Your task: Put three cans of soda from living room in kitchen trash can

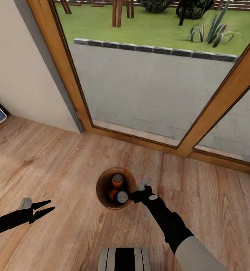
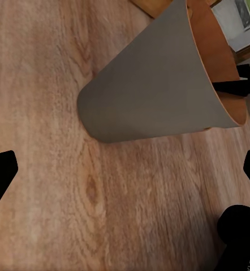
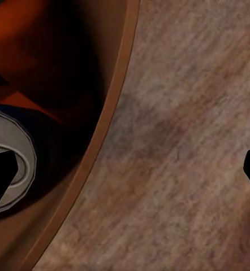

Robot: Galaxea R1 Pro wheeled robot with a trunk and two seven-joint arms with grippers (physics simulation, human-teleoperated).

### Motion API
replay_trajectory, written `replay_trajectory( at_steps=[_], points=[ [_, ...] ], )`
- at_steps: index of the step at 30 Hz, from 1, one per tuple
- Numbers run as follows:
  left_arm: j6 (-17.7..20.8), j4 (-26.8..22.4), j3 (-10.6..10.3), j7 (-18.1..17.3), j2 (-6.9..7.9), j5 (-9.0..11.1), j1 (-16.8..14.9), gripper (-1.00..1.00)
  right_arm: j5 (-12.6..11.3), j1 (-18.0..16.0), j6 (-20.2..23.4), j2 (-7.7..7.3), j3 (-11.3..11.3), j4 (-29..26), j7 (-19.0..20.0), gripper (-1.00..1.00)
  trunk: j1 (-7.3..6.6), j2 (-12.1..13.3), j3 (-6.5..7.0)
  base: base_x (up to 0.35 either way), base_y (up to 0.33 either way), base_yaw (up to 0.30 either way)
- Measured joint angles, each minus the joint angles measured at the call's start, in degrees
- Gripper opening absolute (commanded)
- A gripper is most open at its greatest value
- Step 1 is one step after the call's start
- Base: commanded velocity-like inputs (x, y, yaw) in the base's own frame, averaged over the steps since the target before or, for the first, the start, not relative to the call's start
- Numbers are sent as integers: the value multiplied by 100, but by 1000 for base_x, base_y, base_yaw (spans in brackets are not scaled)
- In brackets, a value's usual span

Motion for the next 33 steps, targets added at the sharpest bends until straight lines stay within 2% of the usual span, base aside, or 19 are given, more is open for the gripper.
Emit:
replay_trajectory(
  at_steps=[22,33],
  points=[
    [0,2,3,0,0,0,0,100,-2,0,0,0,0,0,0,100,0,0,-24,1,0,0],
    [0,9,17,0,0,0,0,100,-9,0,0,0,1,0,2,100,0,0,-24,91,0,0]
  ],
)
